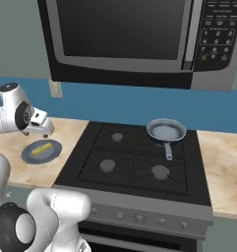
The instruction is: Pick up the butter stick and place it in the pan. Then turn on the burner for the pan.
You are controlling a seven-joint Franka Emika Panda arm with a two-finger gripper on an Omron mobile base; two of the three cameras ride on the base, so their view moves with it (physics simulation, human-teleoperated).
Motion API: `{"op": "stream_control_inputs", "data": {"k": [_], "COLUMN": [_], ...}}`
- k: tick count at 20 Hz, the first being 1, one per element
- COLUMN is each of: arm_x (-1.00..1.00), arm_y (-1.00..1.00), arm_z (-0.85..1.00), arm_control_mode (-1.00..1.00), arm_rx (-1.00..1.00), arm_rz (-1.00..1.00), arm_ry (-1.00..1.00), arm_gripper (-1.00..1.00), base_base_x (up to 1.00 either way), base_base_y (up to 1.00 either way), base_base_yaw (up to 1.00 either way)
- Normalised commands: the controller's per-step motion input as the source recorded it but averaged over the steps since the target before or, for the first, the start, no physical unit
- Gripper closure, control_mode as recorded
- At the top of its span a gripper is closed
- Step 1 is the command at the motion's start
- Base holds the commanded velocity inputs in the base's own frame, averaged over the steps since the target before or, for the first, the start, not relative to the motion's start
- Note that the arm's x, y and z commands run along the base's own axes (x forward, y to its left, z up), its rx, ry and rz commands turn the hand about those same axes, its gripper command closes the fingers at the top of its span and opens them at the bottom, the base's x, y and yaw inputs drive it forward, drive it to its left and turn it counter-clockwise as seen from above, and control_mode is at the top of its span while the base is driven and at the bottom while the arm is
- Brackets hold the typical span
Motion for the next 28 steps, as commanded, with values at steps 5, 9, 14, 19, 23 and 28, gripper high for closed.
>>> {"op": "stream_control_inputs", "data": {"k": [5, 9, 14, 19, 23, 28], "arm_x": [0.1, 0.03, 0.08, 0.23, 0.33, 0.33], "arm_y": [0.68, 0.16, 0.01, 0.04, 0.0, 0.0], "arm_z": [-0.18, -0.29, -0.35, -0.26, -0.21, -0.3], "arm_control_mode": [-1.0, -1.0, -1.0, -1.0, -1.0, -1.0], "arm_rx": [0.0, 0.02, 0.05, 0.03, 0.03, 0.03], "arm_rz": [-0.22, -0.33, -0.34, -0.17, -0.02, 0.0], "arm_ry": [0.0, 0.05, 0.05, 0.0, 0.0, 0.0], "arm_gripper": [-1.0, -1.0, -1.0, -1.0, -1.0, -1.0], "base_base_x": [0.0, 0.0, 0.0, 0.0, 0.0, 0.0], "base_base_y": [0.0, 0.0, 0.0, 0.0, 0.0, 0.0], "base_base_yaw": [0.0, 0.0, 0.0, 0.0, 0.0, 0.0]}}
